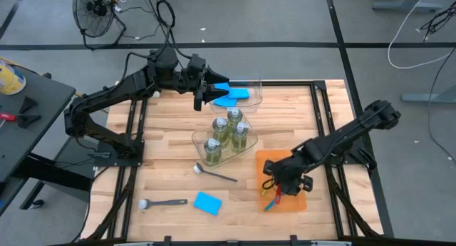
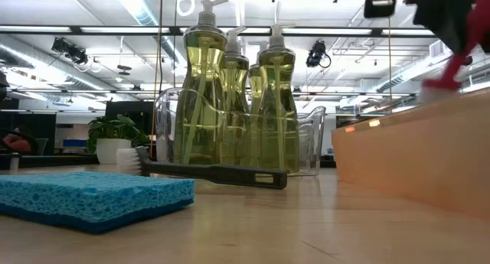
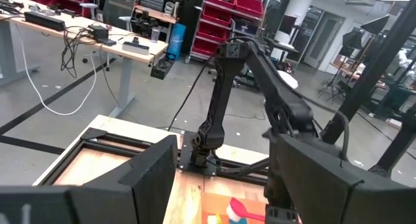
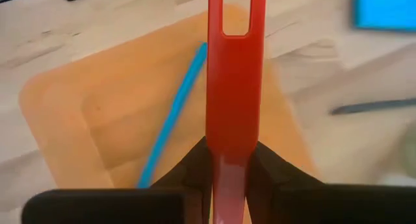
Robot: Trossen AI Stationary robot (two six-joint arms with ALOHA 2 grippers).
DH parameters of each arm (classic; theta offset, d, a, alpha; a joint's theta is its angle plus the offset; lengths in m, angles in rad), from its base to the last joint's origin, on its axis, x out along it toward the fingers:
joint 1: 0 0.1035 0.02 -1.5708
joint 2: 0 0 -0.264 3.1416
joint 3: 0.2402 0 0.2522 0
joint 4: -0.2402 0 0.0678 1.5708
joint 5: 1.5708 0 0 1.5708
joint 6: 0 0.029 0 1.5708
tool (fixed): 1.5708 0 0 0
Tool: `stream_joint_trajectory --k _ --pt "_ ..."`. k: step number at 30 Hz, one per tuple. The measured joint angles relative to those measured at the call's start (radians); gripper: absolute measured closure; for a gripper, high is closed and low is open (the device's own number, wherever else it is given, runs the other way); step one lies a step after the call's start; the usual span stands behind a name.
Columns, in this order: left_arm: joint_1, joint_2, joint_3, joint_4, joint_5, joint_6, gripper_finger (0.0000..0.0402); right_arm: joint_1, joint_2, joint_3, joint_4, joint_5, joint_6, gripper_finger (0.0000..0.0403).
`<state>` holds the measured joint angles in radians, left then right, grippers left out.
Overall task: Pick & Place Kitchen Sink Supplies
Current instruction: Put the orange dish brush into the orange bin, then put the gray dish brush into the orange bin
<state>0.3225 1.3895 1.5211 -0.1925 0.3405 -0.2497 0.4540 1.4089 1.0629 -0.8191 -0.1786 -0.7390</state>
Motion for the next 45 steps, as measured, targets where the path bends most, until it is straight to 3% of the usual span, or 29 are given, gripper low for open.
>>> stream_joint_trajectory --k 6,11,24,28,33,45 --pt "0.0 0.0 0.0 0.0 0.0 0.001 0.0134 0.014 0.078 -0.006 0.011 -0.026 0.143 0.0335" --pt "0.0 0.0 0.0 -0.006 0.0 0.019 0.0134 0.013 0.115 -0.006 0.046 -0.031 0.27 0.0308" --pt "-0.031 -0.038 0.0 -0.202 0.079 0.12 0.0134 0.014 0.119 -0.006 0.065 0.006 0.511 0.0149" --pt "-0.074 -0.069 0.0 -0.275 0.083 0.156 0.0134 0.014 0.115 -0.006 0.056 0.053 0.53 0.012" --pt "-0.142 -0.085 0.0 -0.323 0.082 0.165 0.0134 0.013 0.096 -0.002 0.01 0.144 0.56 0.0119" --pt "-0.268 -0.08 0.0 -0.426 -0.023 0.216 0.0134 0.013 0.075 0.0 -0.118 0.171 0.663 0.0135"
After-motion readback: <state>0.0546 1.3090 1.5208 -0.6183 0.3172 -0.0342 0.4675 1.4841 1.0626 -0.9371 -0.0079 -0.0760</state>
